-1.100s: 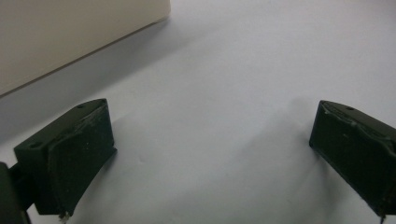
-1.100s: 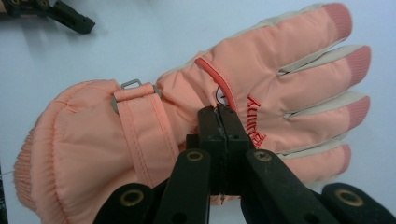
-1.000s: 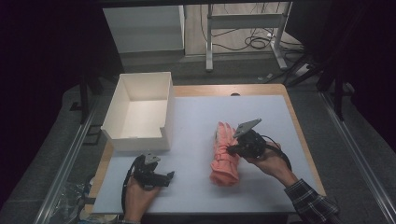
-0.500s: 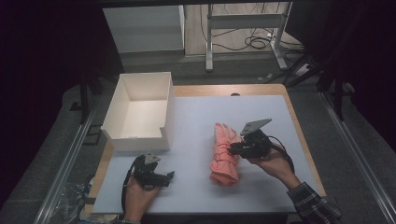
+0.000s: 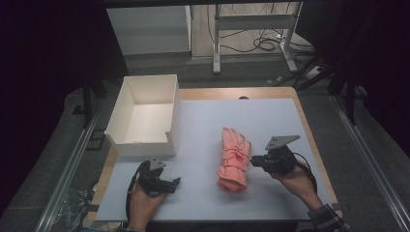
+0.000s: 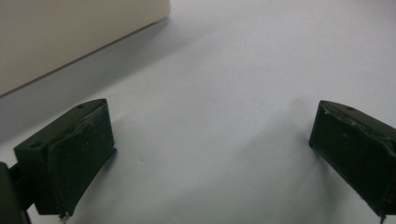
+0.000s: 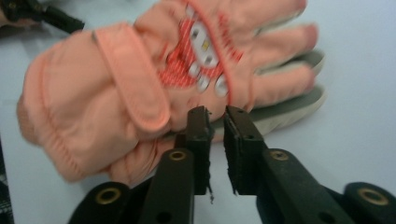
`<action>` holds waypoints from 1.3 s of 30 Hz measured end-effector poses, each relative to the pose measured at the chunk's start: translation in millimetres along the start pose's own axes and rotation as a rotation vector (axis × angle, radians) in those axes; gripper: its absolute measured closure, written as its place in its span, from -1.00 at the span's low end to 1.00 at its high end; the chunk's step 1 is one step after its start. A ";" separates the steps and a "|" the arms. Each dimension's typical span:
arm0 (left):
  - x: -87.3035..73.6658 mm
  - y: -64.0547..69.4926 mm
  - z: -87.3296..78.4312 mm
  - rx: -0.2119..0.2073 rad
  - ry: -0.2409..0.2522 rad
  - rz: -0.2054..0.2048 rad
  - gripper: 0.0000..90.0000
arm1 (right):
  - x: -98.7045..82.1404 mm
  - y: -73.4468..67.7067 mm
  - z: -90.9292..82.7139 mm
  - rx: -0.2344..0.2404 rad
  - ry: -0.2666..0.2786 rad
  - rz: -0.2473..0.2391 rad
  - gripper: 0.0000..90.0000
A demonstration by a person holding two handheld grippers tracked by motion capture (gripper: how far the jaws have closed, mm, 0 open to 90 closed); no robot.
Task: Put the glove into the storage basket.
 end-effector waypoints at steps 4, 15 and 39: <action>0.0 0.0 0.0 0.001 0.000 0.001 -1.00 | -25.1 -10.9 8.9 0.025 -0.013 0.014 0.90; 0.0 0.1 0.1 0.002 0.002 -0.001 -1.00 | -52.5 -28.3 29.6 0.057 -0.016 0.044 0.90; 0.1 0.4 0.3 0.002 0.004 -0.004 -1.00 | -31.2 -47.0 71.6 0.040 0.022 0.022 0.88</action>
Point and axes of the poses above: each handheld gripper's, and its own axes: z roughly forward along the jaws, x roughly out of its top, y roughly to its right, the point moved 2 cm from there along z, roughly forward along the jaws, and after that the axes turned 8 degrees about y, right-handed, at the moved point
